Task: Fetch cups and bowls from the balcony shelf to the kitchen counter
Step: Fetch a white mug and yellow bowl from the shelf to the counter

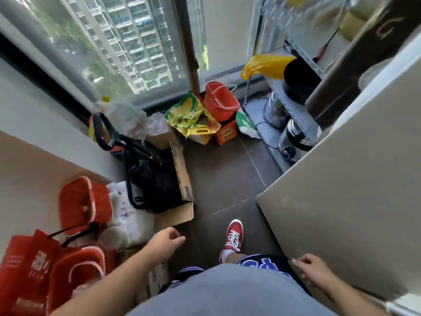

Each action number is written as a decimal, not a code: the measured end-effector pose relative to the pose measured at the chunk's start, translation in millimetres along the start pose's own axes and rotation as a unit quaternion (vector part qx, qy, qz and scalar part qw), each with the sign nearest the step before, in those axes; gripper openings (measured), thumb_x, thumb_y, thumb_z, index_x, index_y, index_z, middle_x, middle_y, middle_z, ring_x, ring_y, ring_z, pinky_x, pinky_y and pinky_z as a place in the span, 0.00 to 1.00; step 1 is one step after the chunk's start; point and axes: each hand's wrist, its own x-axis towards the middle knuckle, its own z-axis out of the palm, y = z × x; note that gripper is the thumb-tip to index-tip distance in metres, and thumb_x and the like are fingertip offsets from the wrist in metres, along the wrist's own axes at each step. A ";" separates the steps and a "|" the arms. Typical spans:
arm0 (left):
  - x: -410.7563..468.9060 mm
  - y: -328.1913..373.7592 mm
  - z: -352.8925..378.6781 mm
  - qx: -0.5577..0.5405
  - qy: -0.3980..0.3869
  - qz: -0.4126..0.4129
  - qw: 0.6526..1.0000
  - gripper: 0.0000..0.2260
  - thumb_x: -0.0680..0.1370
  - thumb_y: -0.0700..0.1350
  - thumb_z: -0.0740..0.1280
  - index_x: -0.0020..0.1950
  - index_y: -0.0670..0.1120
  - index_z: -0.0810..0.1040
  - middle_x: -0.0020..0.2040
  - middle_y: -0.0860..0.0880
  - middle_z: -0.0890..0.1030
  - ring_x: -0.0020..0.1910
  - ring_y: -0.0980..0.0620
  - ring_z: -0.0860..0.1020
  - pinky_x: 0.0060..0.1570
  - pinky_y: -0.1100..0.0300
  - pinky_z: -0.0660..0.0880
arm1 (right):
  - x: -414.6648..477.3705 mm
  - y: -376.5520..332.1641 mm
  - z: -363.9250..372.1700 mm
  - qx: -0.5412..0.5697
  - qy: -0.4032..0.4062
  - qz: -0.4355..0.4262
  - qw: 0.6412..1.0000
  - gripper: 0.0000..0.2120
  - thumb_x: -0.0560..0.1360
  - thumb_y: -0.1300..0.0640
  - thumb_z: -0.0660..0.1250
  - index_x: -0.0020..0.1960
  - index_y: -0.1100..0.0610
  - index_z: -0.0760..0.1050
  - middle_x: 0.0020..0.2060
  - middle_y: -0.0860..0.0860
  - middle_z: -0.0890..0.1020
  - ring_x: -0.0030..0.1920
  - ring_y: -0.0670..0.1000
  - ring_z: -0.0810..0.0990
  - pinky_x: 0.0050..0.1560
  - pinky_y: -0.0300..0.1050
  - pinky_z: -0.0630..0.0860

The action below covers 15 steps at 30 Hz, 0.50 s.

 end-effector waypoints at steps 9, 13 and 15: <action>52.0 59.5 -78.0 -0.050 0.049 0.004 0.998 0.08 0.74 0.53 0.70 0.43 0.49 0.81 0.41 0.51 0.84 0.41 0.54 0.81 0.46 0.56 0.78 | 24.3 -236.1 -36.0 0.006 -0.038 -0.184 0.982 0.07 0.73 0.56 0.71 0.43 0.60 0.77 0.35 0.54 0.80 0.35 0.53 0.77 0.39 0.44 0.73; 75.6 134.6 -121.7 -0.100 0.062 0.079 0.990 0.06 0.74 0.52 0.70 0.44 0.50 0.81 0.40 0.51 0.85 0.40 0.56 0.82 0.43 0.56 0.79 | 15.7 -323.4 -57.0 0.020 -0.021 -0.257 0.966 0.09 0.72 0.50 0.70 0.48 0.54 0.79 0.40 0.50 0.83 0.42 0.51 0.82 0.44 0.44 0.75; 91.4 180.1 -148.4 -0.112 0.058 0.131 0.983 0.05 0.75 0.52 0.69 0.45 0.52 0.81 0.41 0.52 0.85 0.40 0.58 0.82 0.39 0.61 0.78 | 10.9 -361.9 -70.0 0.038 -0.001 -0.290 0.956 0.08 0.72 0.49 0.70 0.48 0.52 0.79 0.41 0.48 0.83 0.42 0.48 0.81 0.44 0.42 0.75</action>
